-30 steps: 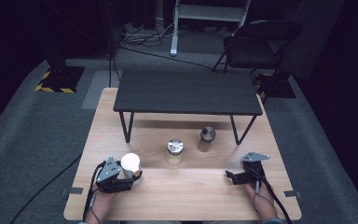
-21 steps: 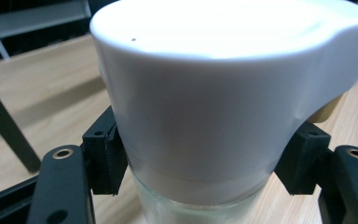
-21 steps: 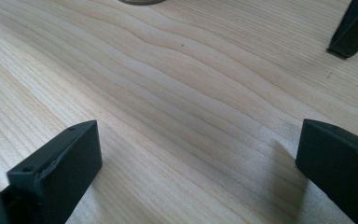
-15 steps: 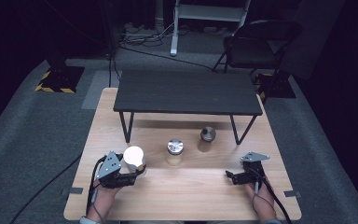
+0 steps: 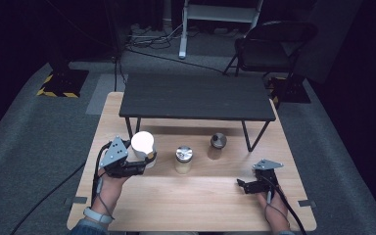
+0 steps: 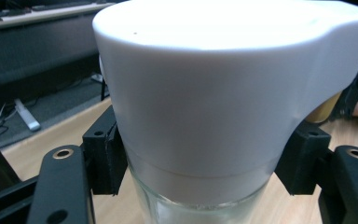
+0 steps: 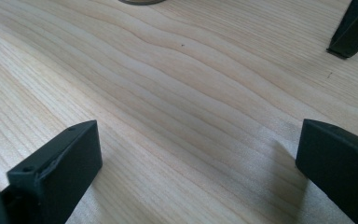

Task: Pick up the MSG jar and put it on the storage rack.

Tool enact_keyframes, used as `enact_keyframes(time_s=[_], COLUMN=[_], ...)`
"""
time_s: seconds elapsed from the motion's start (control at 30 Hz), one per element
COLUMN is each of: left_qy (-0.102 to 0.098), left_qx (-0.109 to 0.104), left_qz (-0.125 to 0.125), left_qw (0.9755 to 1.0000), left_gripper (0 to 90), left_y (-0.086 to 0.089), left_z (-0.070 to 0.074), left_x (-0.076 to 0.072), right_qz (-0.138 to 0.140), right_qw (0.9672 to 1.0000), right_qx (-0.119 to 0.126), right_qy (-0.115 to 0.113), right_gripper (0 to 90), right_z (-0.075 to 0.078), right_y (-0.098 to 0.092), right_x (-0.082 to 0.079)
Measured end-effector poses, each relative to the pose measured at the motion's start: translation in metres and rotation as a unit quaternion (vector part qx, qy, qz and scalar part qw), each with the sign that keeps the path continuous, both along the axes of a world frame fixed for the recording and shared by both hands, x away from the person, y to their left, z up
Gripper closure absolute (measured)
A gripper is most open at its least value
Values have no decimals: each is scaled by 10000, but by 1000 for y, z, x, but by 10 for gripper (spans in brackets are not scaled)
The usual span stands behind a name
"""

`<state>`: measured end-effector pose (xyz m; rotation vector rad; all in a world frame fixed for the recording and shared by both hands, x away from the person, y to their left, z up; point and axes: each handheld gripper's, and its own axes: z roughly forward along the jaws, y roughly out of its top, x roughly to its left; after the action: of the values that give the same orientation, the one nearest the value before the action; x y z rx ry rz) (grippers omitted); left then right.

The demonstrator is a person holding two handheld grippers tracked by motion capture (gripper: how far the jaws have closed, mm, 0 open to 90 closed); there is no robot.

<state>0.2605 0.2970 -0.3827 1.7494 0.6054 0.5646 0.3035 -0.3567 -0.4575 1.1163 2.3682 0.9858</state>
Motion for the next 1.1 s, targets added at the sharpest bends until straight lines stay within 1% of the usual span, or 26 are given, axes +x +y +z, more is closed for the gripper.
enact_keyframes(time_s=[0.13,0.3,0.47,0.63,0.77,0.87,0.93,1.03,1.1], left_qy=[-42,-88,-154,-205,-222,-238,-228,-282,-230], left_qx=[-44,3,-72,-176,-283,-369,-382,-355,-419], left_qz=[-15,-30,-38,17,95,131,172,254,271], left_qw=[10000,10000,9998,9996,9993,9989,9989,9986,9985], left_gripper=[305,305,305,305,305,305,305,305,305], left_y=[-3,-8,-13,-16,-19,-20,-23,-27,-27], left_z=[15,38,57,70,77,80,82,80,77], left_x=[10,23,38,53,66,77,85,94,101], right_qz=[-1,-1,0,-1,1,0,1,0,1], right_qw=[10000,10000,10000,10000,10000,10000,10000,10000,10000], right_qx=[0,0,-1,0,0,0,-1,-1,0], right_qy=[0,1,1,3,2,1,2,2,2], right_gripper=[1,1,1,1,1,1,1,1,1], right_z=[0,0,0,0,0,0,0,0,0], right_y=[0,0,0,0,0,0,0,0,0], right_x=[0,0,0,0,0,0,0,0,0])
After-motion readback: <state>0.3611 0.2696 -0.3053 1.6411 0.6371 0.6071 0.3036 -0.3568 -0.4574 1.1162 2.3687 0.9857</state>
